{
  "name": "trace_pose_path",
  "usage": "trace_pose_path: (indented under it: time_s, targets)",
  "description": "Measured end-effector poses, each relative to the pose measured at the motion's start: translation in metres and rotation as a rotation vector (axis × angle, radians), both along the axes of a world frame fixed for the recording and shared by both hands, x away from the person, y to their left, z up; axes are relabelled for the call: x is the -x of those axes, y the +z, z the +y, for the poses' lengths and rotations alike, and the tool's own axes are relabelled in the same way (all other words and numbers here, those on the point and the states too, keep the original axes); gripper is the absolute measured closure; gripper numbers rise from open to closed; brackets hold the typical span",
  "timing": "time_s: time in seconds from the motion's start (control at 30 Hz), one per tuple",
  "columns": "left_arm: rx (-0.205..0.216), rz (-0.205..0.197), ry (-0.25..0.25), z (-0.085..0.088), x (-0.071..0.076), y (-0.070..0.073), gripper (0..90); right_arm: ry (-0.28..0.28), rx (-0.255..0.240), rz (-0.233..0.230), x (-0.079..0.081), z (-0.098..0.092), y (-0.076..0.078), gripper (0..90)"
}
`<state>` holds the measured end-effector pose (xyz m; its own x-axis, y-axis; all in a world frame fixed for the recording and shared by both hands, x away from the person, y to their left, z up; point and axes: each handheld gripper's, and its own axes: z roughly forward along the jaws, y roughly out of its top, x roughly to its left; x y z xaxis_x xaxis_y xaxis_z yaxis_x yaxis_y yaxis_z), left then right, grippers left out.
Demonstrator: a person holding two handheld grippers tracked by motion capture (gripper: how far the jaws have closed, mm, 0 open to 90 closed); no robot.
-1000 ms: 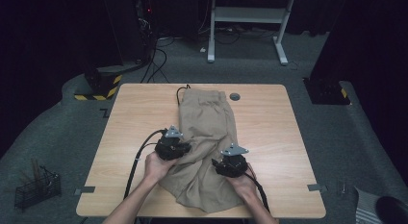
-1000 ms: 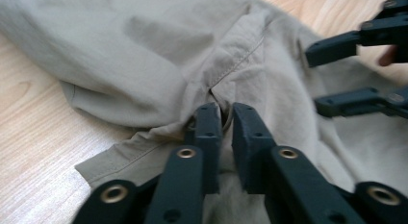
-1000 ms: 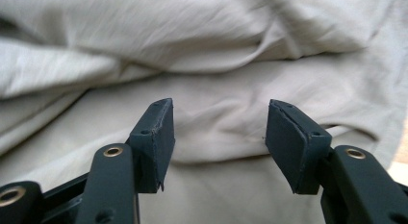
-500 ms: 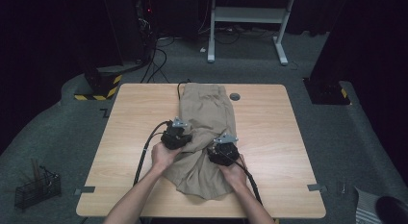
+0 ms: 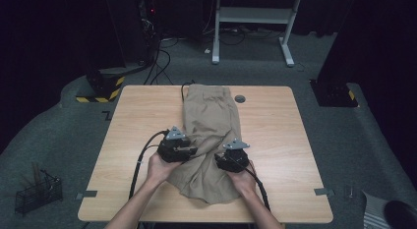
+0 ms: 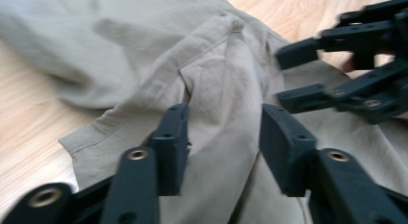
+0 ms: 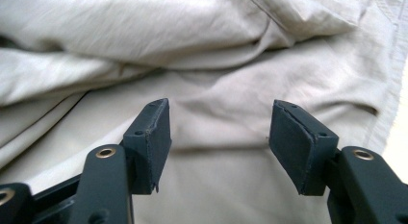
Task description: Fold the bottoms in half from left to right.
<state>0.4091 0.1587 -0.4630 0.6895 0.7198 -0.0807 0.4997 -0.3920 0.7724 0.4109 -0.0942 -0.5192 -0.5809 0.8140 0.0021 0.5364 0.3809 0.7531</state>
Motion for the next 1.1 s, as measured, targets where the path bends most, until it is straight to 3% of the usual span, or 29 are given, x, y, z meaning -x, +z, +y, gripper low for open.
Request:
trace_pose_path:
  time_s: [0.27,0.33,0.47,0.53,0.67,0.9,0.97,1.1]
  targets:
    - [-0.008,0.063,0.167,0.038,0.005,-0.004,40.7,0.039,0.015,-0.014,0.021,-0.012,0.007,39.7]
    - [0.0,0.08,0.187,0.045,0.008,-0.008,38.5,0.046,0.02,-0.01,0.024,-0.014,0.005,39.7]
    - [0.035,0.16,0.207,0.055,0.01,-0.022,35.1,0.047,0.033,0.007,0.023,-0.016,-0.001,39.6]
    - [0.031,0.176,0.206,0.055,0.01,-0.03,40.2,0.044,0.035,0.011,0.023,-0.017,-0.005,39.7]
    - [-0.047,0.178,0.209,0.045,0.007,-0.042,51.6,0.045,0.046,-0.002,0.022,-0.016,-0.005,39.6]
    - [-0.126,0.106,0.241,0.038,-0.008,-0.048,65.6,0.019,0.039,0.009,0.013,-0.011,-0.005,39.6]
    - [-0.131,0.1,0.243,0.038,-0.015,-0.049,71.7,0.012,0.039,0.009,0.009,-0.008,-0.005,39.6]
    - [-0.113,0.128,0.252,0.044,-0.032,-0.047,81.1,-0.009,0.036,0.011,-0.003,-0.002,-0.005,39.6]
